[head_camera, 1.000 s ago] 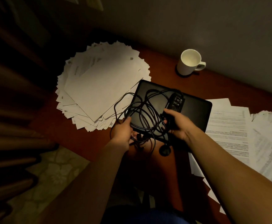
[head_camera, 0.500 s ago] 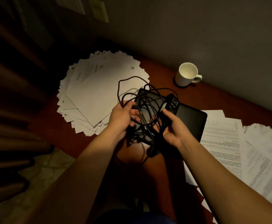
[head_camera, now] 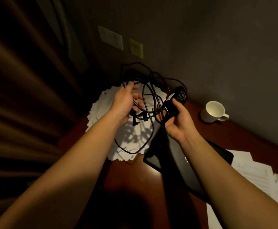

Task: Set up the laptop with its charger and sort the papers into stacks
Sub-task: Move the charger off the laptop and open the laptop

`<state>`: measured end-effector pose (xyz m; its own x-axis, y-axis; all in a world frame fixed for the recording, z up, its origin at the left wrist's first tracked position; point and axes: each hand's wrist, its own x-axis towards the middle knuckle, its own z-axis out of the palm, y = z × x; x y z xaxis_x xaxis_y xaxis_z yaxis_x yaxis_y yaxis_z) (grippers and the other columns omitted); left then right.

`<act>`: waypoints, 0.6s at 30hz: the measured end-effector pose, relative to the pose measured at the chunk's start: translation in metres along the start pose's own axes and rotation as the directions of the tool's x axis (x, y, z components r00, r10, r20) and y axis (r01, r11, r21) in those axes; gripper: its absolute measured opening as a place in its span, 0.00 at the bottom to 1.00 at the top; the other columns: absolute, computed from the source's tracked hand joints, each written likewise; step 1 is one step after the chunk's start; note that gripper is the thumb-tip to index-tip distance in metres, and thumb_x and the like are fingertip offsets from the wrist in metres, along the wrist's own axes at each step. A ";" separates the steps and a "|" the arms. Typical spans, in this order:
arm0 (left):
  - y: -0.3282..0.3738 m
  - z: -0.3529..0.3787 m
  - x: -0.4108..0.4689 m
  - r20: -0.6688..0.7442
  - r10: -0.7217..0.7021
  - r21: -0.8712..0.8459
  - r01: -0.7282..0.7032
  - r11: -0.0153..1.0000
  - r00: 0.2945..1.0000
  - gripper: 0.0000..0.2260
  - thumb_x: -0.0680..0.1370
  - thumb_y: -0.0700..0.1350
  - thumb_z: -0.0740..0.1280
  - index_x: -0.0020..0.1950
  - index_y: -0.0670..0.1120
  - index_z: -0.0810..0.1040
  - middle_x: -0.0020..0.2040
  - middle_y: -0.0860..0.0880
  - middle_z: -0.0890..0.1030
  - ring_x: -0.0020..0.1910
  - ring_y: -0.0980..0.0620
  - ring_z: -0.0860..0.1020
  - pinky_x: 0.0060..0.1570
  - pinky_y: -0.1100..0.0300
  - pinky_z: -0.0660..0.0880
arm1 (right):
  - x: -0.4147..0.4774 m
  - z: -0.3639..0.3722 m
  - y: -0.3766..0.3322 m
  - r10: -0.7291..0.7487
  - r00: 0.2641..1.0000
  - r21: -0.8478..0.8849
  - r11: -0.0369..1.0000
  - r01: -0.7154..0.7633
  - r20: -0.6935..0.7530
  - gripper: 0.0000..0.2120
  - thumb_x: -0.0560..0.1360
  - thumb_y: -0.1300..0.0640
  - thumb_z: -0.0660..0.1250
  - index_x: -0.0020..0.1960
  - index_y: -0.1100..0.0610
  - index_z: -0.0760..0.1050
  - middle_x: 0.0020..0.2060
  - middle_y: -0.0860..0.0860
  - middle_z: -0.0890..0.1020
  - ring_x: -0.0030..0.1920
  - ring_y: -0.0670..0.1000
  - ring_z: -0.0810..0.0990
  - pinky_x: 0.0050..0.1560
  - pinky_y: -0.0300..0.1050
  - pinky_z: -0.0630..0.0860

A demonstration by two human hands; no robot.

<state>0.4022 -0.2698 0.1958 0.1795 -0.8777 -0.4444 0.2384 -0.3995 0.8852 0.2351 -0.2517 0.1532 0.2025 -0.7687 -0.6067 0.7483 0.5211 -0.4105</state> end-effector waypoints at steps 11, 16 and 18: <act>-0.081 -0.074 0.102 -0.111 -0.272 0.595 0.283 0.752 0.956 0.09 0.84 0.38 0.57 0.58 0.41 0.75 0.49 0.41 0.79 0.41 0.49 0.74 0.38 0.61 0.71 | 0.114 -0.019 0.081 0.156 0.937 -0.536 0.785 -0.310 -0.313 0.11 0.82 0.53 0.52 0.40 0.49 0.64 0.23 0.50 0.65 0.23 0.50 0.59 0.27 0.40 0.61; -0.099 -0.082 0.113 -0.076 -0.219 0.695 0.209 0.688 0.973 0.18 0.84 0.45 0.59 0.73 0.42 0.71 0.67 0.43 0.76 0.63 0.42 0.76 0.57 0.58 0.71 | 0.119 -0.019 0.080 0.002 0.935 -0.605 0.761 -0.232 -0.355 0.18 0.83 0.50 0.57 0.73 0.45 0.65 0.57 0.53 0.79 0.50 0.52 0.78 0.57 0.53 0.78; -0.100 -0.079 0.115 -0.080 -0.192 0.743 0.187 0.642 0.978 0.20 0.83 0.48 0.61 0.74 0.42 0.68 0.68 0.41 0.75 0.63 0.41 0.76 0.59 0.54 0.73 | 0.115 -0.019 0.072 -0.031 0.938 -0.667 0.712 -0.222 -0.345 0.23 0.84 0.48 0.57 0.77 0.49 0.61 0.67 0.54 0.75 0.62 0.55 0.76 0.66 0.57 0.73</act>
<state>0.4747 -0.3093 0.0450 0.2067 -0.7607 -0.6154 -0.5228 -0.6175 0.5877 0.3006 -0.2957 0.0411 -0.0514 -0.6093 -0.7913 0.0665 0.7885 -0.6114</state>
